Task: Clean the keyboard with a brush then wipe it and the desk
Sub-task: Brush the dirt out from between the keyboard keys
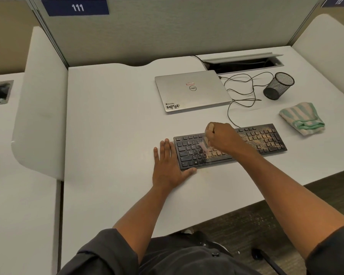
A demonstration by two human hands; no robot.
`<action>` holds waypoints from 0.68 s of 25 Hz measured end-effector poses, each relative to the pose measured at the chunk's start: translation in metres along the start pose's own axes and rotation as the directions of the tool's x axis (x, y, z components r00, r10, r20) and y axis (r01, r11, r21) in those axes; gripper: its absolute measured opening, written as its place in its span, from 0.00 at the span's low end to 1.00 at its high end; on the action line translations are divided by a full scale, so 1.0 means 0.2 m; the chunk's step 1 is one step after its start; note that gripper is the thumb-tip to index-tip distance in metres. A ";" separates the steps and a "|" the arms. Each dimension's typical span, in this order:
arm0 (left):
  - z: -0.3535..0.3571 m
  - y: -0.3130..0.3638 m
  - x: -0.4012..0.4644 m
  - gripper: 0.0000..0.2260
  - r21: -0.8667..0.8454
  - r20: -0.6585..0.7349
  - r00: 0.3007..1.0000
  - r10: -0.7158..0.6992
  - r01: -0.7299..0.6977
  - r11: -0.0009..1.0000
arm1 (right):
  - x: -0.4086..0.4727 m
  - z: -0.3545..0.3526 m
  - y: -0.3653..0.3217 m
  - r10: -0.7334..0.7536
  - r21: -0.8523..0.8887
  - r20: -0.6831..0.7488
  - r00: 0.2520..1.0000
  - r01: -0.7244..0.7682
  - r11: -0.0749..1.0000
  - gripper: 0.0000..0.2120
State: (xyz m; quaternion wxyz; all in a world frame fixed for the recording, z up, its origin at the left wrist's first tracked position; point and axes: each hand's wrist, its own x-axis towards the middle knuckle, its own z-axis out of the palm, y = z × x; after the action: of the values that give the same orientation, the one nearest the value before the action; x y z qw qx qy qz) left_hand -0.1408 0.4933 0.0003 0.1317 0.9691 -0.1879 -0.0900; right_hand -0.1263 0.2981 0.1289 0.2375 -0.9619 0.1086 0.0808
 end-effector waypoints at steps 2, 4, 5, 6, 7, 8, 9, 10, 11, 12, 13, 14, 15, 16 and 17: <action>0.00 0.00 0.00 0.58 -0.003 0.000 1.000 0.003 -0.003 1.000 | -0.01 0.02 0.00 -0.033 0.042 -0.033 0.999 0.035 0.999 0.13; 0.00 0.00 0.00 0.58 -0.005 -0.006 1.000 0.004 -0.005 1.000 | -0.02 0.04 0.01 -0.010 -0.011 0.005 1.000 0.010 1.000 0.14; 0.00 0.00 0.00 0.58 -0.008 -0.006 1.000 0.004 -0.004 1.000 | -0.02 0.04 0.03 0.022 -0.040 0.030 0.999 -0.021 0.999 0.14; 0.00 0.00 0.00 0.58 -0.010 -0.002 1.000 0.004 -0.004 1.000 | -0.01 0.03 0.04 0.051 -0.054 0.051 0.997 -0.048 0.997 0.14; 0.00 0.00 0.00 0.58 -0.009 -0.001 1.000 0.005 -0.005 1.000 | -0.01 0.02 0.05 0.071 -0.051 0.059 0.996 -0.068 0.996 0.15; 0.00 0.00 0.00 0.58 -0.006 -0.003 1.000 0.005 -0.005 1.000 | -0.02 0.01 0.04 0.075 -0.030 0.047 0.996 -0.074 0.997 0.15; 0.00 0.00 0.00 0.58 -0.003 -0.004 1.000 0.005 -0.005 1.000 | -0.02 0.01 0.04 0.069 0.013 0.018 0.997 -0.069 0.998 0.16; 0.00 0.00 0.00 0.58 0.001 -0.003 1.000 0.005 -0.005 1.000 | -0.03 0.01 0.03 0.055 0.062 -0.011 0.998 -0.054 0.997 0.15; 0.00 0.00 0.00 0.58 0.004 -0.004 1.000 0.007 -0.007 1.000 | -0.03 0.01 0.02 0.045 0.089 -0.027 0.999 -0.042 0.995 0.14; 0.00 0.00 0.00 0.58 0.005 -0.007 1.000 0.008 -0.008 1.000 | -0.03 0.02 0.01 0.035 0.087 -0.019 0.999 -0.034 0.996 0.14; 0.01 0.00 0.00 0.58 0.004 -0.013 1.000 0.008 -0.008 1.000 | -0.03 0.03 0.02 0.034 0.058 0.004 0.999 -0.034 0.998 0.13; 0.01 0.00 0.00 0.58 0.003 -0.017 1.000 0.008 -0.008 1.000 | -0.03 0.02 0.02 0.040 0.021 0.035 0.999 -0.040 0.999 0.13; 0.01 0.00 0.00 0.58 0.004 -0.017 1.000 0.008 -0.008 1.000 | -0.02 0.02 0.02 0.049 -0.006 0.060 0.997 -0.049 0.999 0.13; 0.01 0.00 0.00 0.58 0.004 -0.017 1.000 0.009 -0.009 1.000 | -0.01 0.00 0.02 0.042 -0.012 0.064 0.997 -0.041 0.999 0.13; 0.01 0.00 0.00 0.58 0.001 -0.017 1.000 0.009 -0.009 1.000 | -0.01 -0.01 0.02 0.017 0.006 0.053 0.998 -0.017 1.000 0.13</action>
State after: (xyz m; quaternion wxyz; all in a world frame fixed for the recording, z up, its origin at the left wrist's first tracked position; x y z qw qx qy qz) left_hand -0.1408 0.4931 -0.0027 0.1331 0.9691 -0.1912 -0.0810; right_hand -0.1293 0.2941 0.1292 0.2427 -0.9577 0.1107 0.1077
